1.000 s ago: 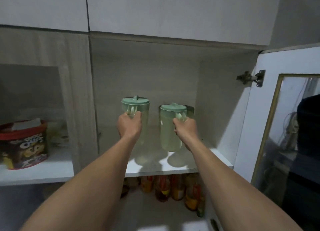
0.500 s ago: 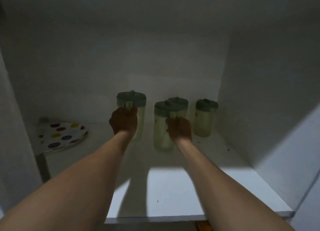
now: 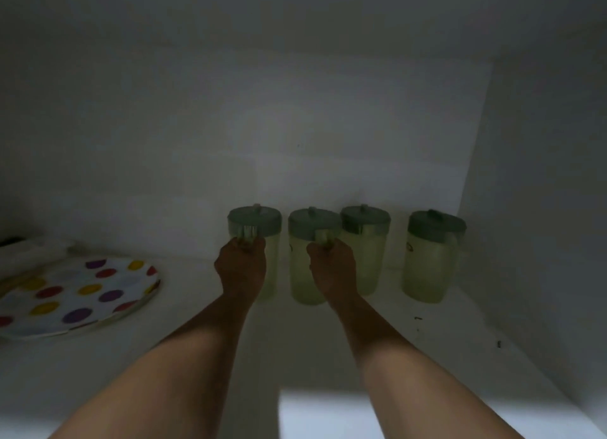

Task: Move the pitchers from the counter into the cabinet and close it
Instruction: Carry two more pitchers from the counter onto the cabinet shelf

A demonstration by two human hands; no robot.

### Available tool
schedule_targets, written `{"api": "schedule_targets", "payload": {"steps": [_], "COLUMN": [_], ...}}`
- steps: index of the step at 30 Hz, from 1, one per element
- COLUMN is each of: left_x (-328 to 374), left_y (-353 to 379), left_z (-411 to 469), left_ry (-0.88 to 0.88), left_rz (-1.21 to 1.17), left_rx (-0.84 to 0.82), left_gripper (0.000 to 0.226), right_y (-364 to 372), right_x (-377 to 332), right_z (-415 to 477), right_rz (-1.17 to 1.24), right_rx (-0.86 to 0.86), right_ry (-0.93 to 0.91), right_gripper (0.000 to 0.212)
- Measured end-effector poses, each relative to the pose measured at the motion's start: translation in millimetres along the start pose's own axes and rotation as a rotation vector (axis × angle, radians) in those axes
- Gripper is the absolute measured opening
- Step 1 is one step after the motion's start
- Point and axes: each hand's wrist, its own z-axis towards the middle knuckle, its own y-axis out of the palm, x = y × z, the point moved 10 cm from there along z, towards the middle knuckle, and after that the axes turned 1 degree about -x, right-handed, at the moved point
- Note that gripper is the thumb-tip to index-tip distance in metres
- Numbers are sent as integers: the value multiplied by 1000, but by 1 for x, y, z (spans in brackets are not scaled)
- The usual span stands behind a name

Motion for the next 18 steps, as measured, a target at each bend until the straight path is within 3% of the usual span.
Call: {"api": "schedule_targets", "payload": {"steps": [12, 18], "left_x": [-12, -28], "left_y": [17, 3], "left_z": [34, 25], "left_ry": [-49, -167], "left_rz": [78, 212], "left_rx": [-71, -59], "left_gripper": [35, 82], "right_y": [14, 3], "right_x": [-4, -6], "right_z": [17, 6], "right_rz": [-61, -209], "right_rx": [-63, -98], "right_ry": [-12, 53], "right_gripper": [17, 53]}}
